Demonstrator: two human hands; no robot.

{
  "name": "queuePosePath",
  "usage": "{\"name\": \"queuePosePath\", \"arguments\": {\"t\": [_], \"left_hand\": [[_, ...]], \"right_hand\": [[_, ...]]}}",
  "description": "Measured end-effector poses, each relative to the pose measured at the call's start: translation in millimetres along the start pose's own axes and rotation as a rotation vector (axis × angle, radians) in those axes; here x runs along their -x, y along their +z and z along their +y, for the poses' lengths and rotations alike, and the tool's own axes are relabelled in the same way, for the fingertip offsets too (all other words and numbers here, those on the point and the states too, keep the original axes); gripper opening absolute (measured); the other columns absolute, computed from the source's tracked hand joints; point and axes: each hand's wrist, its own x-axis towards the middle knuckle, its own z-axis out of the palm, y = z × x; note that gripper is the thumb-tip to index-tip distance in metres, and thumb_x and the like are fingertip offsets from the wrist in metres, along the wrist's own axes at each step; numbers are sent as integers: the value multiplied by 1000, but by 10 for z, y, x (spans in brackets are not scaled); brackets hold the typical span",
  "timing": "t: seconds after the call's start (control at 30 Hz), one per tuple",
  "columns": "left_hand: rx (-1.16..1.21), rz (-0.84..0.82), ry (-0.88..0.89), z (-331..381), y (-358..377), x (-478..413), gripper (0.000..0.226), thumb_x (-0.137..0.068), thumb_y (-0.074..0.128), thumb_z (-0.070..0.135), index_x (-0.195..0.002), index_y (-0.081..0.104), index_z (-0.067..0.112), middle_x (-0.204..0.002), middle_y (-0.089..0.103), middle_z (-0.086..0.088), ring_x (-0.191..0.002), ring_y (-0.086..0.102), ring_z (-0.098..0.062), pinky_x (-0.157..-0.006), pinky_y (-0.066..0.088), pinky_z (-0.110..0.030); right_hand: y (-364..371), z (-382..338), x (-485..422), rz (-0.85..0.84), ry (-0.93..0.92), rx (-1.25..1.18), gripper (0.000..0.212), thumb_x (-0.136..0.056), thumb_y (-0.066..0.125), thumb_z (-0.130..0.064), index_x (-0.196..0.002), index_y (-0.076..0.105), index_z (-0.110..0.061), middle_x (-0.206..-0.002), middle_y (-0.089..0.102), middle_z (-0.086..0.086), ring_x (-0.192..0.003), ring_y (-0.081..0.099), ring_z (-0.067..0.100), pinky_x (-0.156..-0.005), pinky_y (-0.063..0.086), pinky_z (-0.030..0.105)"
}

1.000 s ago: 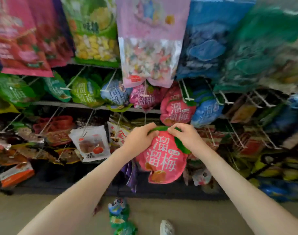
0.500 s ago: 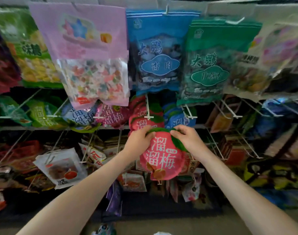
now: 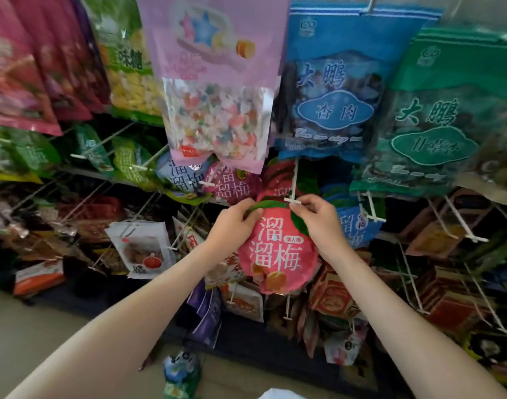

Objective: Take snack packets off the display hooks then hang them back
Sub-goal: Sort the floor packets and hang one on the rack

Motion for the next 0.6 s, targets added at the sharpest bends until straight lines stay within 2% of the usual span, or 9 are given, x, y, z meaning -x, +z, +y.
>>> {"name": "queuePosePath", "arguments": {"t": [0.13,0.27,0.3,0.43,0.47,0.53,0.6], "left_hand": [[-51,30,4,-11,49,-37,14,-97,46,32,-94,53,21,-70,58,9,-62,53,-3,-49,39,-11],[-111,51,28,-18,123,-111,15,-98,44,33,-91,51,21,-69,60,1,-61,57,-16,-52,43,-30],[-126,63,36,-14,129,-142,14,-98,44,32,-91,50,22,-67,58,2,-60,56,-18,-50,42,-31],[-237,139,79,-15,214,-257,19,-98,43,27,-93,50,11,-65,54,-3,-57,54,-26,-47,39,-34],[-274,173,86,-14,247,-270,16,-97,44,24,-95,49,9,-69,54,-3,-61,55,-27,-49,38,-33],[-427,276,162,-58,308,-268,21,-92,49,18,-108,47,4,-89,58,-9,-80,58,-29,-61,45,-36],[-633,398,378,-177,378,-255,35,-85,55,13,-117,44,4,-105,60,-16,-91,58,-31,-77,49,-39]], "right_hand": [[35,52,-63,44,-10,50,10,-90,60,-29,-86,60,-20,-88,63,2,-83,61,16,-71,50,33],[23,98,-140,29,-24,85,8,-93,55,-25,-90,58,-18,-90,62,4,-84,59,18,-72,49,36],[25,103,-177,26,-40,107,10,-94,53,-23,-90,59,-16,-89,62,5,-83,59,19,-72,48,37],[90,125,-312,83,-83,161,13,-95,50,-19,-90,59,-12,-83,60,4,-81,59,22,-62,42,30],[121,136,-322,130,-113,198,10,-95,51,-18,-94,58,-11,-85,59,1,-84,58,22,-62,40,28],[183,200,-305,269,-246,340,15,-91,54,-14,-106,54,-9,-97,56,3,-97,52,23,-74,39,28],[255,344,-239,396,-402,524,27,-87,58,-11,-111,50,-7,-108,54,12,-104,43,25,-86,32,34]]}}
